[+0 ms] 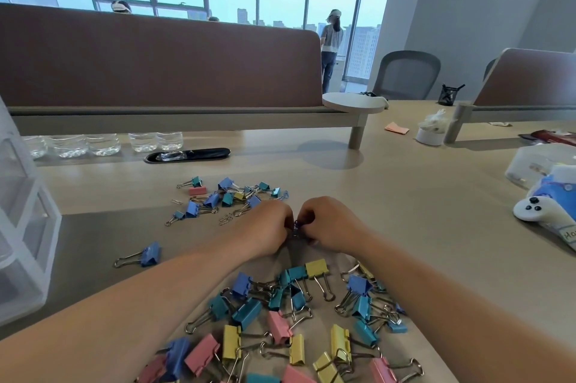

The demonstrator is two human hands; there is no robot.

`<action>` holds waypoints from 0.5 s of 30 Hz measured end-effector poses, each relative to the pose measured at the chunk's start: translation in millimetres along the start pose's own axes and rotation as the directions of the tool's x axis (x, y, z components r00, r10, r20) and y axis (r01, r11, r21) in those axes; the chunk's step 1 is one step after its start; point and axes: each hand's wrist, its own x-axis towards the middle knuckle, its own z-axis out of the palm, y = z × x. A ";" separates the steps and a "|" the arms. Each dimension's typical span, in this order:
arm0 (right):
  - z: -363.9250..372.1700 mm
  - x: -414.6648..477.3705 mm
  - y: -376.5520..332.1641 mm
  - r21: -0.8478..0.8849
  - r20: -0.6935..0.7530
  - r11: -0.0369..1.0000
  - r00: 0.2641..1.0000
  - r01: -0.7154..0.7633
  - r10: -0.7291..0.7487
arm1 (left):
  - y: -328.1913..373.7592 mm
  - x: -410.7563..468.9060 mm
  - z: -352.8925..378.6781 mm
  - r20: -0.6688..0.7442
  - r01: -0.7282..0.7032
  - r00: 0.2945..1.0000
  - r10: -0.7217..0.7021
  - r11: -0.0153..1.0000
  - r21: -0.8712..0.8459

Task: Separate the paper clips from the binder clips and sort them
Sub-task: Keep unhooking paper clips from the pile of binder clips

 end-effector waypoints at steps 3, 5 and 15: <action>0.3 -0.6 0.6 0.047 0.002 0.999 1.000 -0.007 0.007 | -0.3 -1.5 -0.8 0.007 0.003 1.000 -0.003 0.999 -0.032; 0.7 -0.2 0.2 0.056 -0.007 0.998 1.000 -0.006 0.006 | 0.1 -3.0 -2.5 0.009 0.000 1.000 0.000 0.999 -0.034; -3.9 0.4 -5.6 0.096 -0.032 0.995 0.999 -0.028 0.032 | -1.6 -7.5 -15.8 -0.038 0.008 0.999 -0.009 1.000 -0.029</action>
